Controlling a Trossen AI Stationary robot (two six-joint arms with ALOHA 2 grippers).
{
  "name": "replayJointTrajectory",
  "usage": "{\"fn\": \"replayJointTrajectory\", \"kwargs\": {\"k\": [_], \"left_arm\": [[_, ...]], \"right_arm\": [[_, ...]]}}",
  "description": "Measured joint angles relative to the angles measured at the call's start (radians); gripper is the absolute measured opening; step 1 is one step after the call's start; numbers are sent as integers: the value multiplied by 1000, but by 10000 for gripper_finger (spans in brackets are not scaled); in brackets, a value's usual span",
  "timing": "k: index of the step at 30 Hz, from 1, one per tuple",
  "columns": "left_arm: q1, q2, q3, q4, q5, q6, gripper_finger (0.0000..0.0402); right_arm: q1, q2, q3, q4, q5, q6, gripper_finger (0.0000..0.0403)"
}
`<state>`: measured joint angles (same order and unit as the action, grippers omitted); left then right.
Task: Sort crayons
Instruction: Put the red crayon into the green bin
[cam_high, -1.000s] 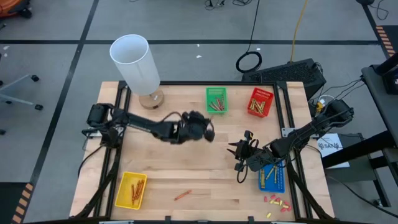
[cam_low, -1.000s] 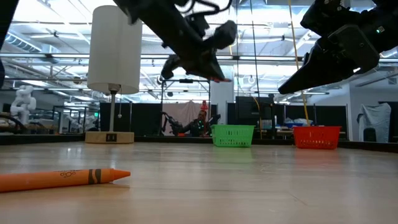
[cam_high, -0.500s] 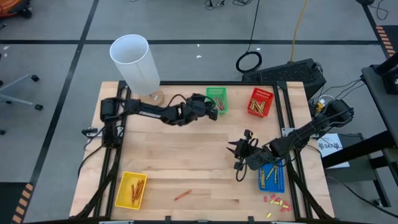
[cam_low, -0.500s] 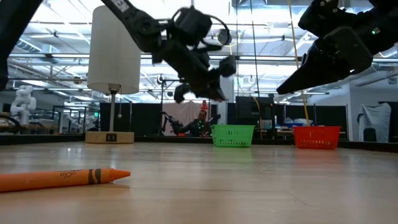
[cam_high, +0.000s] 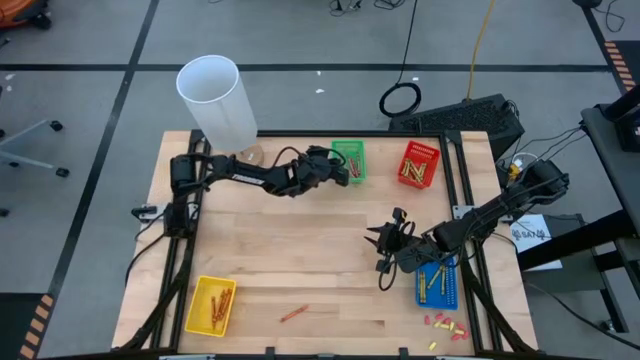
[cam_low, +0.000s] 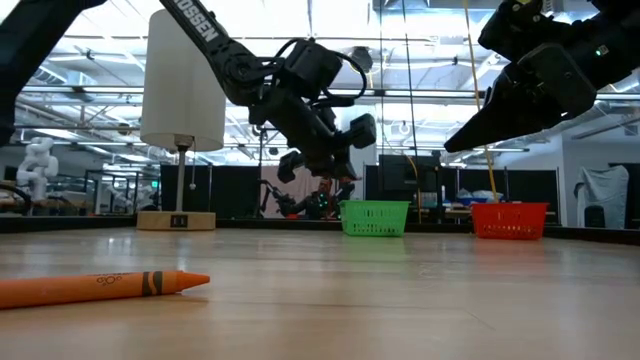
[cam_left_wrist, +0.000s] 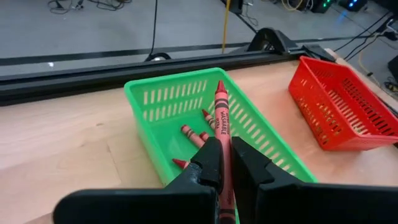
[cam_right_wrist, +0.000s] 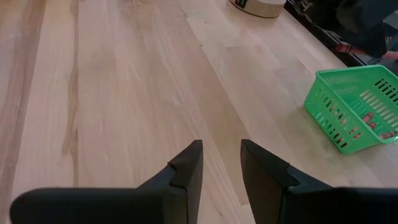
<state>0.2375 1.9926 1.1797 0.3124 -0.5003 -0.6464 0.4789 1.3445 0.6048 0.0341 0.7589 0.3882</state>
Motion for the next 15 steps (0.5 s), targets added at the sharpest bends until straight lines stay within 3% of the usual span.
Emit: {"fn": "replayJointTrajectory", "kwargs": {"k": [15], "left_arm": [[3, 20, -1, 113, -53, 0, 15]], "right_arm": [[-1, 0, 0, 0, 0, 4, 96]]}}
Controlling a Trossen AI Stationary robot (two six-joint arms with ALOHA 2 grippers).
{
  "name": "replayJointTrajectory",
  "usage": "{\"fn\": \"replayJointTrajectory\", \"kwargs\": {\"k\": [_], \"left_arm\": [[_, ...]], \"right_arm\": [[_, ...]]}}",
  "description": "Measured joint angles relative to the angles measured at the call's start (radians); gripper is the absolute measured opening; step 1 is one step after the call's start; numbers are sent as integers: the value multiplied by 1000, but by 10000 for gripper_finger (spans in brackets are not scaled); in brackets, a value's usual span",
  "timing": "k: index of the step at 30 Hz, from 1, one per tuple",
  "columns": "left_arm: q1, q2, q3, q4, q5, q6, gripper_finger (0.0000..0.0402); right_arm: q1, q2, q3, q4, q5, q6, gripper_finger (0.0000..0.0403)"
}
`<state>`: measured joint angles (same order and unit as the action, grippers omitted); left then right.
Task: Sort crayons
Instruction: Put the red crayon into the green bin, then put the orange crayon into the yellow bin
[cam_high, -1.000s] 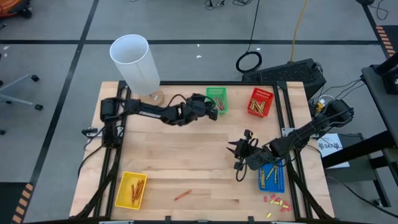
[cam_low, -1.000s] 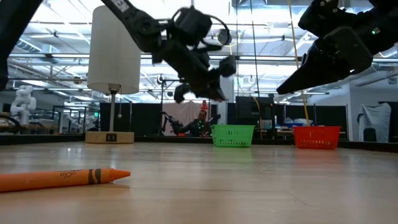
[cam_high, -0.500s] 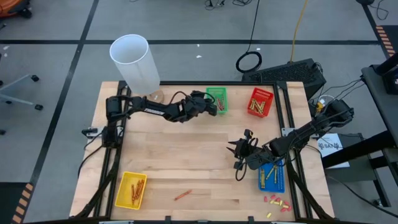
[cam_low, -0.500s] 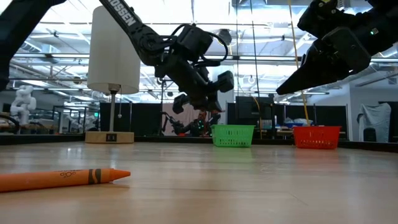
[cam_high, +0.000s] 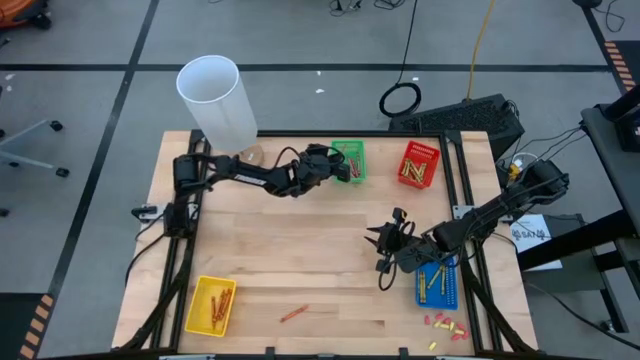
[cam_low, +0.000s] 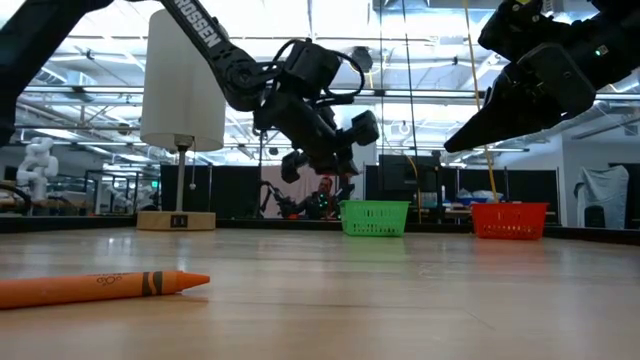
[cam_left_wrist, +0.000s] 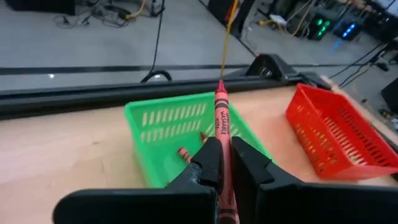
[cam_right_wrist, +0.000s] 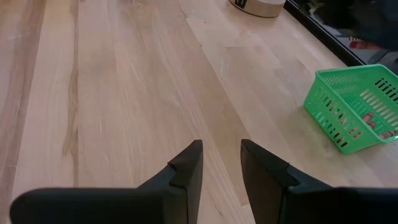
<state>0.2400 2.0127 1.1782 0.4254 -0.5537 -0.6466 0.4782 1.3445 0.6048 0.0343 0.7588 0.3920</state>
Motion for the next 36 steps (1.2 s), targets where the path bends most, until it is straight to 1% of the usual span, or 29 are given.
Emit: {"fn": "replayJointTrajectory", "kwargs": {"k": [3, 5, 9, 14, 17, 20, 23, 24, 27, 29, 31, 34, 36], "left_arm": [[2, 23, 2, 49, 0, 0, 21], [7, 48, 2, 74, 6, 4, 32], [20, 79, 4, 86, 65, -1, 70], [14, 78, 8, 94, 56, 9, 116], [2, 43, 7, 92, 68, 85, 133], [-37, -30, 8, 67, 141, 218, 139], [-100, -124, 8, -59, 228, 310, 140], [-123, -166, 9, -126, 256, 334, 140], [-202, -281, 9, -364, 268, 357, 140], [-272, -341, 9, -526, 230, 356, 140], [-358, -386, 5, -670, 144, 338, 140], [-492, -433, -19, -801, 5, 282, 140], [-579, -439, -26, -871, -56, 229, 140]], "right_arm": [[0, 0, 0, 0, 0, 0, 96], [0, 0, 0, 1, 0, 0, 96], [0, 0, 0, 0, 0, 0, 96], [0, 0, 0, -1, -1, -3, 96], [0, 0, 0, -1, -1, -4, 96], [0, 0, 0, -1, -1, -11, 96], [0, 0, 0, -1, -1, -11, 96], [0, 0, 0, -1, -1, -11, 96], [0, 0, 0, 0, -4, 2, 96], [0, 0, 0, 3, -25, 27, 96], [-2, 1, 0, 11, -100, 31, 96], [-7, 26, -1, 84, -183, -6, 96], [-10, 52, -2, 172, -214, -51, 96]]}}
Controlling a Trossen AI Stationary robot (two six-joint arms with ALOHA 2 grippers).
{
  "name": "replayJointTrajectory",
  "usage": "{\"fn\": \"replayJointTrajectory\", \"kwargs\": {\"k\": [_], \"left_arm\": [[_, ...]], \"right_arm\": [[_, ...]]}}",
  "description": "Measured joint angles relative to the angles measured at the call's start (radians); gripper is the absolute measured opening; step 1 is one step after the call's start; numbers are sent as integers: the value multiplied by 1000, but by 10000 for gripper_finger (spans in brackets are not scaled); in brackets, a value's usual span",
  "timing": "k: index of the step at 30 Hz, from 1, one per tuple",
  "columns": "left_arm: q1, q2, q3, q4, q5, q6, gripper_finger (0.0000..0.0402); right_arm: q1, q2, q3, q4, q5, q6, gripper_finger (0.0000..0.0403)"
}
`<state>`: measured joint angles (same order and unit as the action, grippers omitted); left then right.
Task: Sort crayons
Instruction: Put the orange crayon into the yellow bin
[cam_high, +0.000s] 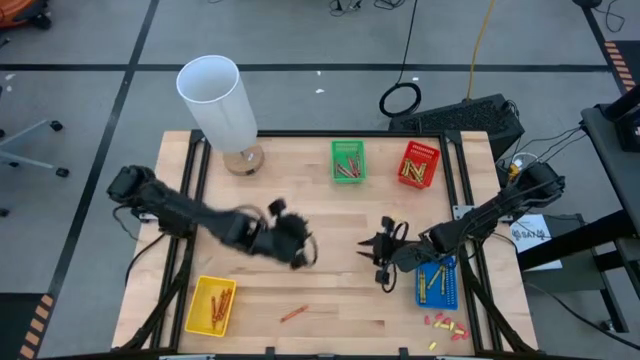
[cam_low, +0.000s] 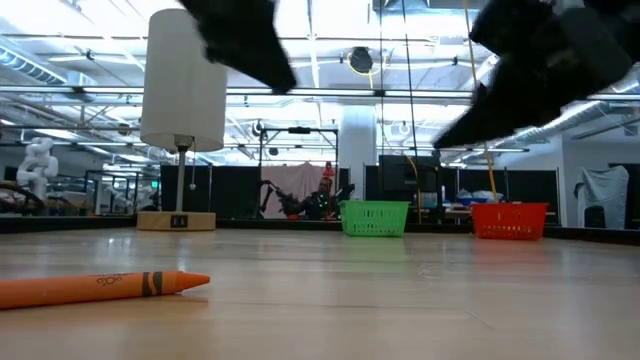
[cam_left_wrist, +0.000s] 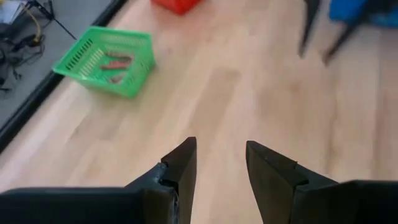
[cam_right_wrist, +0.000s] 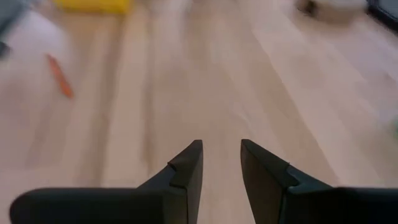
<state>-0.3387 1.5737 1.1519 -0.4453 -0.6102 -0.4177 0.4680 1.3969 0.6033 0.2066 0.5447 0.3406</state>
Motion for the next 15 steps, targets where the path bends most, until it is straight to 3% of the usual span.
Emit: {"fn": "replayJointTrajectory", "kwargs": {"k": [7, 15], "left_arm": [[-251, 13, -2, -63, -105, -122, 140], [-439, 12, -2, -77, -180, -153, 140]], "right_arm": [[-30, 148, 26, 349, -205, -171, 96], [-49, 335, 244, 261, -343, -249, 96]]}}
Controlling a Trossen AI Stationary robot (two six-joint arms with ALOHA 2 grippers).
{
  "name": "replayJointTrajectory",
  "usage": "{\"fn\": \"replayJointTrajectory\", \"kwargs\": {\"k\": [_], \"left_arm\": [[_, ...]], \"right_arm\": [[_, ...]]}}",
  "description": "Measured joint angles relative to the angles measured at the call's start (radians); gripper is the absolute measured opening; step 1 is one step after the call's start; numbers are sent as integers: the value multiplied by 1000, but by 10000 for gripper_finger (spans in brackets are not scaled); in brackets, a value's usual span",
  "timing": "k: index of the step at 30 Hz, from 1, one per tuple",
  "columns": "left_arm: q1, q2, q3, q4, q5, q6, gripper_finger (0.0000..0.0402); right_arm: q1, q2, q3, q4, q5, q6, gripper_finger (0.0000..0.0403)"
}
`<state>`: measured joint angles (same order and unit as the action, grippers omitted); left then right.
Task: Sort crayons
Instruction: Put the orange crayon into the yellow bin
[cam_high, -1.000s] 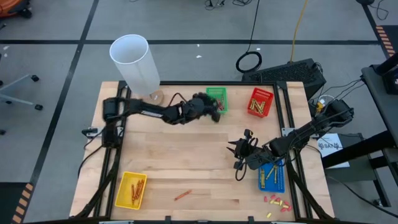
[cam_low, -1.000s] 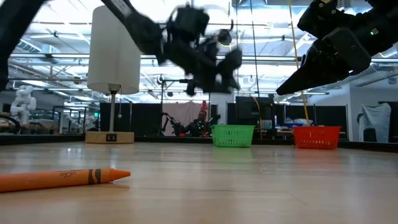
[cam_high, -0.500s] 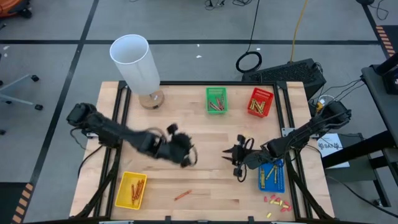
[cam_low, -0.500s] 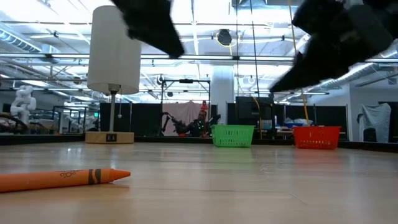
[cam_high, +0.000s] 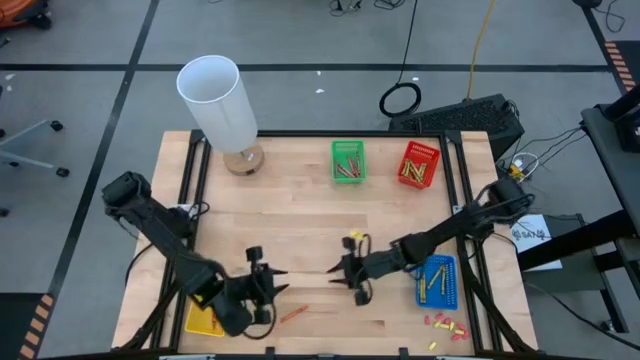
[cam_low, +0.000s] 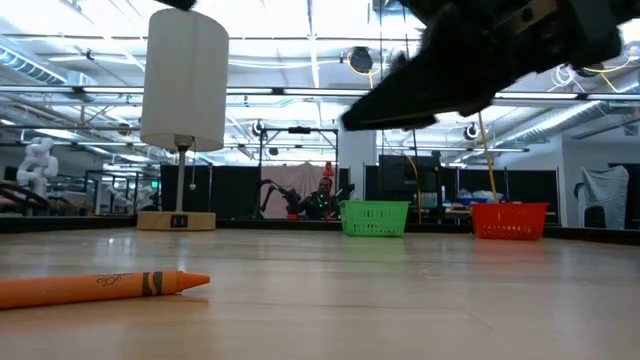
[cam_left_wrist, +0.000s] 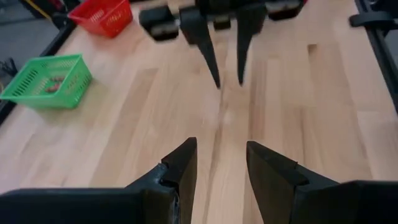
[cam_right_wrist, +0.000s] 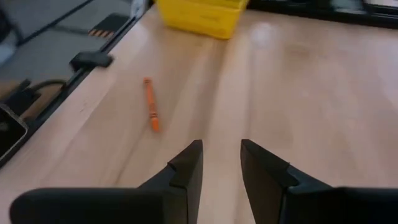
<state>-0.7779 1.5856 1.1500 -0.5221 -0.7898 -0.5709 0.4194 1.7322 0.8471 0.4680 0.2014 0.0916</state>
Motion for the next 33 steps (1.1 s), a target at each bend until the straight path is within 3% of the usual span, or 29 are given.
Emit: {"fn": "replayJointTrajectory", "kwargs": {"k": [10, 17, 21, 26, 33], "left_arm": [[-109, 3, -106, -8, -84, -124, 140], [-122, 3, -145, -7, -103, -183, 140], [-122, 3, -145, -10, -153, -174, 140], [-119, 3, -145, -11, -158, -160, 140], [-119, 3, -145, -13, -185, -146, 140]], "right_arm": [[-8, 266, 287, -98, -206, -166, 117], [-19, 405, 422, -100, -233, -191, 157], [-23, 456, 473, -99, -239, -213, 170], [-29, 504, 500, -89, -334, -210, 167], [-42, 509, 502, -92, -332, -209, 150]]}}
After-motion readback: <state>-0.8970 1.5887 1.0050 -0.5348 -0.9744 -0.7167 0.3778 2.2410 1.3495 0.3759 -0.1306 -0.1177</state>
